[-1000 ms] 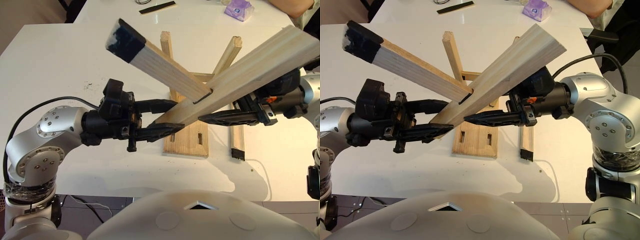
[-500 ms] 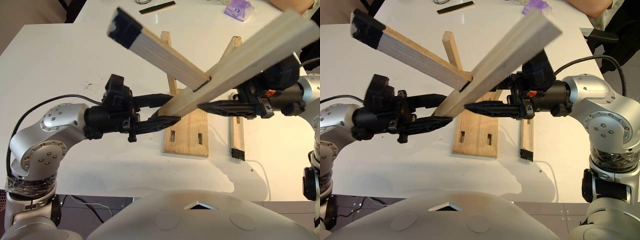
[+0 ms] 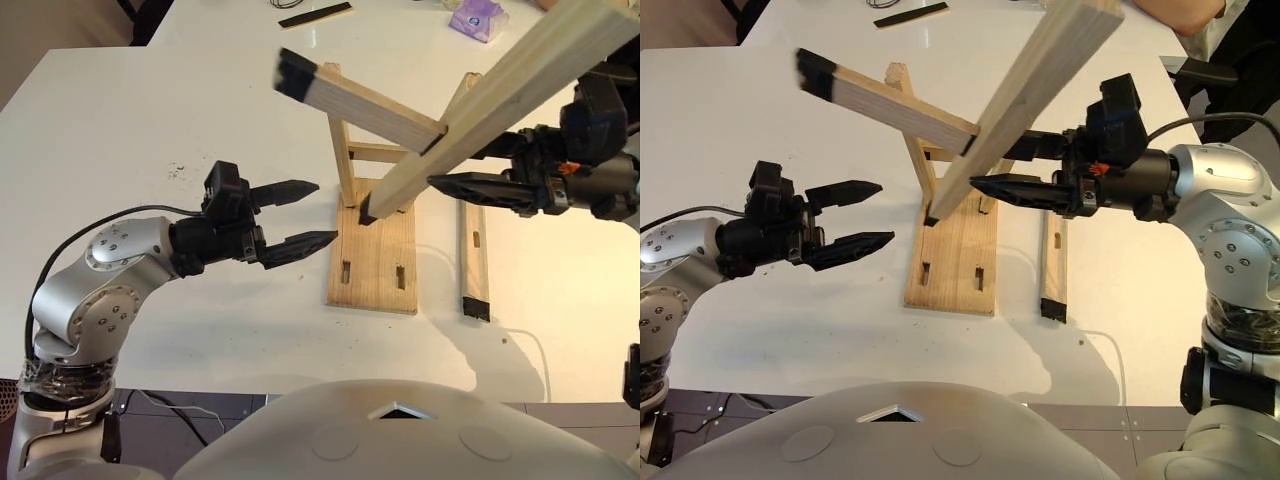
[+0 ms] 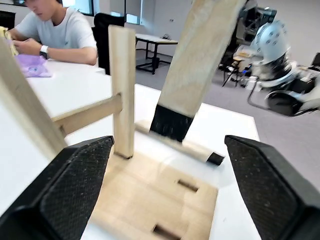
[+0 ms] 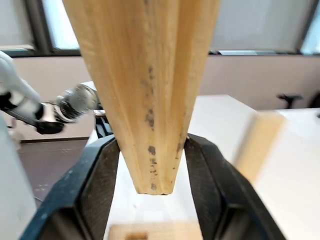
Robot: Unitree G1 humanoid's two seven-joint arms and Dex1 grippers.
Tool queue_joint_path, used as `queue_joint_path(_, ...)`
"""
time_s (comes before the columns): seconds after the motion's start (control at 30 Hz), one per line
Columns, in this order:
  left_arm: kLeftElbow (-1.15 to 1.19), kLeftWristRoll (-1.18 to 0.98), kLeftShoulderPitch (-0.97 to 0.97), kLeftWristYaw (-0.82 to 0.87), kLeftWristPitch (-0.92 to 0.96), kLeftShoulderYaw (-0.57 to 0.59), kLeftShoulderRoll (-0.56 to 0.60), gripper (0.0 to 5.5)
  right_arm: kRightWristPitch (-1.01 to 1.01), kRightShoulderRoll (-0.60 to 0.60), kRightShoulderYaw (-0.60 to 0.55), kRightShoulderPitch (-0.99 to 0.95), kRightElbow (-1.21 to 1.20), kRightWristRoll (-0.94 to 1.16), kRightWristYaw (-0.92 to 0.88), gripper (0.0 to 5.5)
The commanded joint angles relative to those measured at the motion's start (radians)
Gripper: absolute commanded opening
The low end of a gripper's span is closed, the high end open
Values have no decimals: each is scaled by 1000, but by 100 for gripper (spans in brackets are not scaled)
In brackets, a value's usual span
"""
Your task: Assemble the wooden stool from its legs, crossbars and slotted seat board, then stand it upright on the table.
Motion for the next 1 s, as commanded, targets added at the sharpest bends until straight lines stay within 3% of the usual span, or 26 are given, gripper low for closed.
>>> queue_joint_path(0.03,56,116,77,-38,-68,-21,9,411,-58,-54,-20,136,-21,-92,55,201)
queue_joint_path(0.3,87,198,150,-45,-131,17,0,411,-155,-82,-17,348,-78,-212,123,201)
queue_joint_path(0.7,173,299,107,-65,-170,-26,0,411,-245,12,100,364,-108,-299,59,201)
queue_joint_path(1.0,206,314,72,-93,-173,-30,3,411,-348,-9,132,415,-52,-397,97,201)
